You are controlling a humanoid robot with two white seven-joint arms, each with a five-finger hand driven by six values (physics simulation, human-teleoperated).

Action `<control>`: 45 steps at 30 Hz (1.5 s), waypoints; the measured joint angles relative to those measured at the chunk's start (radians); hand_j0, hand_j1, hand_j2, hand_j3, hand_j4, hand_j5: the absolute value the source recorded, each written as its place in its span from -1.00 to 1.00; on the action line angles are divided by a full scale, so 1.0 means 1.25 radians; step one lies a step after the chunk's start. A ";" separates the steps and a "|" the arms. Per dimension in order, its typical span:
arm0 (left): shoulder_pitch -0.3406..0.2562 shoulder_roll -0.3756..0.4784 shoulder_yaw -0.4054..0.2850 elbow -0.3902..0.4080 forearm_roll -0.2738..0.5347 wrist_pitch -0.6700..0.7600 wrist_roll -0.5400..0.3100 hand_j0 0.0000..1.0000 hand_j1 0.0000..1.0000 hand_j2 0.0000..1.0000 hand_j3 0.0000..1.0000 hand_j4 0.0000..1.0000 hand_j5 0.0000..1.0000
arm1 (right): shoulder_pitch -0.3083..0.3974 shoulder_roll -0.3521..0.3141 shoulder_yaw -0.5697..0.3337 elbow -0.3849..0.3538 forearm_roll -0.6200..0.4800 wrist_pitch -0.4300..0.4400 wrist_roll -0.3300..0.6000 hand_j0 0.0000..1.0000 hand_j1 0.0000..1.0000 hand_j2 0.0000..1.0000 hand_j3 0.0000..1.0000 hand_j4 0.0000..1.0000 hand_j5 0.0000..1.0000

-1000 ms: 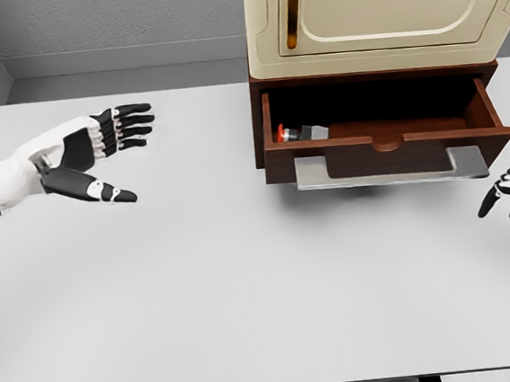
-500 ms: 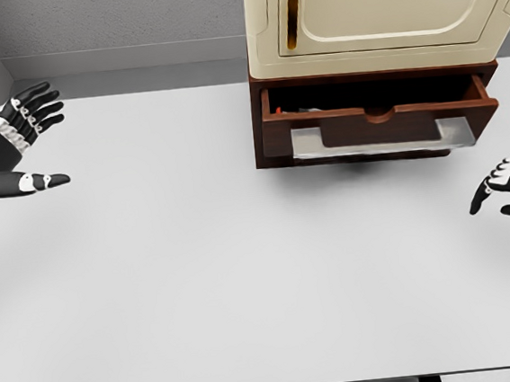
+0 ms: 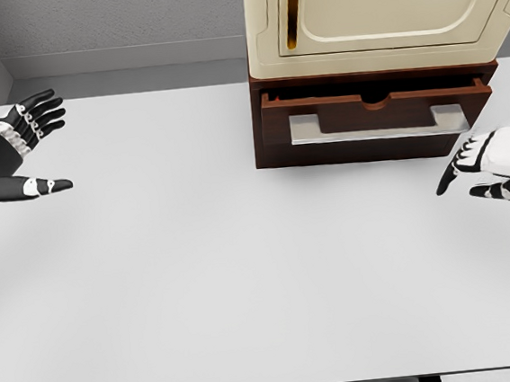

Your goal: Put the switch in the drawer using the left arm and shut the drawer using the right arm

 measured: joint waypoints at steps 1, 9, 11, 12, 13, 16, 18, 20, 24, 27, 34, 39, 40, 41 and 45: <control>0.000 0.000 0.000 0.000 0.000 0.000 0.000 1.00 1.00 1.00 1.00 1.00 1.00 | -0.001 0.007 0.012 0.000 0.001 0.000 0.000 0.21 0.21 0.21 0.21 0.21 0.21; 0.000 0.001 0.000 0.000 -0.001 0.000 0.000 1.00 1.00 1.00 1.00 1.00 1.00 | -0.101 0.064 0.093 0.005 0.005 0.000 0.000 0.23 0.23 0.23 0.23 0.23 0.23; 0.000 0.000 0.000 0.000 -0.004 0.000 0.000 1.00 1.00 1.00 1.00 1.00 1.00 | -0.102 0.075 0.103 0.006 0.006 0.000 0.000 0.24 0.24 0.24 0.24 0.24 0.24; 0.000 0.000 0.000 0.000 -0.006 0.000 0.000 1.00 1.00 1.00 1.00 1.00 1.00 | -0.104 0.079 0.106 0.007 0.006 0.000 0.000 0.26 0.26 0.26 0.26 0.26 0.26; -0.001 -0.001 0.000 0.000 -0.007 0.000 0.000 1.00 1.00 1.00 1.00 1.00 1.00 | -0.109 0.081 0.108 0.009 0.006 0.000 0.000 0.28 0.28 0.28 0.28 0.28 0.28; 0.000 -0.003 0.000 0.000 -0.009 0.000 0.000 1.00 1.00 1.00 1.00 1.00 1.00 | -0.126 0.085 0.111 0.021 0.006 0.000 0.000 0.28 0.28 0.28 0.28 0.28 0.28; 0.000 -0.004 0.000 0.000 -0.010 0.000 0.000 1.00 1.00 1.00 1.00 1.00 1.00 | -0.134 0.087 0.112 0.035 0.006 0.000 0.000 0.31 0.31 0.31 0.31 0.31 0.31; 0.000 -0.005 0.001 0.000 -0.013 0.000 0.000 1.00 1.00 1.00 1.00 1.00 1.00 | -0.142 0.088 0.112 0.047 0.007 0.000 0.000 0.33 0.33 0.33 0.33 0.33 0.33; 0.000 -0.006 0.001 0.000 -0.018 -0.001 0.000 1.00 1.00 1.00 1.00 1.00 1.00 | -0.155 0.097 0.112 0.075 0.008 0.000 0.000 0.33 0.33 0.33 0.33 0.33 0.33; 0.000 -0.006 0.001 0.000 -0.020 -0.001 0.000 1.00 1.00 1.00 1.00 1.00 1.00 | -0.166 0.105 0.113 0.094 0.007 -0.001 0.001 0.35 0.35 0.35 0.35 0.35 0.35; 0.000 -0.006 0.001 0.000 -0.021 -0.007 0.000 1.00 1.00 1.00 1.00 1.00 1.00 | -0.182 0.120 0.113 0.113 0.013 0.000 0.001 0.38 0.38 0.38 0.38 0.38 0.38; 0.000 -0.010 0.001 0.000 -0.021 -0.016 0.000 1.00 1.00 1.00 1.00 1.00 1.00 | -0.214 0.135 0.124 0.124 0.022 0.001 0.002 0.41 0.41 0.41 0.41 0.41 0.41; -0.001 -0.011 0.001 -0.001 -0.021 -0.016 0.000 1.00 1.00 1.00 1.00 1.00 1.00 | -0.216 0.139 0.129 0.127 0.018 0.005 0.003 0.41 0.41 0.41 0.41 0.41 0.41; -0.001 -0.012 0.001 -0.001 -0.021 -0.016 0.000 1.00 1.00 1.00 1.00 1.00 1.00 | -0.217 0.144 0.132 0.130 0.018 0.006 0.002 0.41 0.41 0.41 0.41 0.41 0.41; 0.000 -0.014 0.001 0.000 -0.021 -0.017 0.000 1.00 1.00 1.00 1.00 1.00 1.00 | -0.218 0.161 0.144 0.140 0.040 0.001 0.001 0.42 0.42 0.42 0.42 0.42 0.42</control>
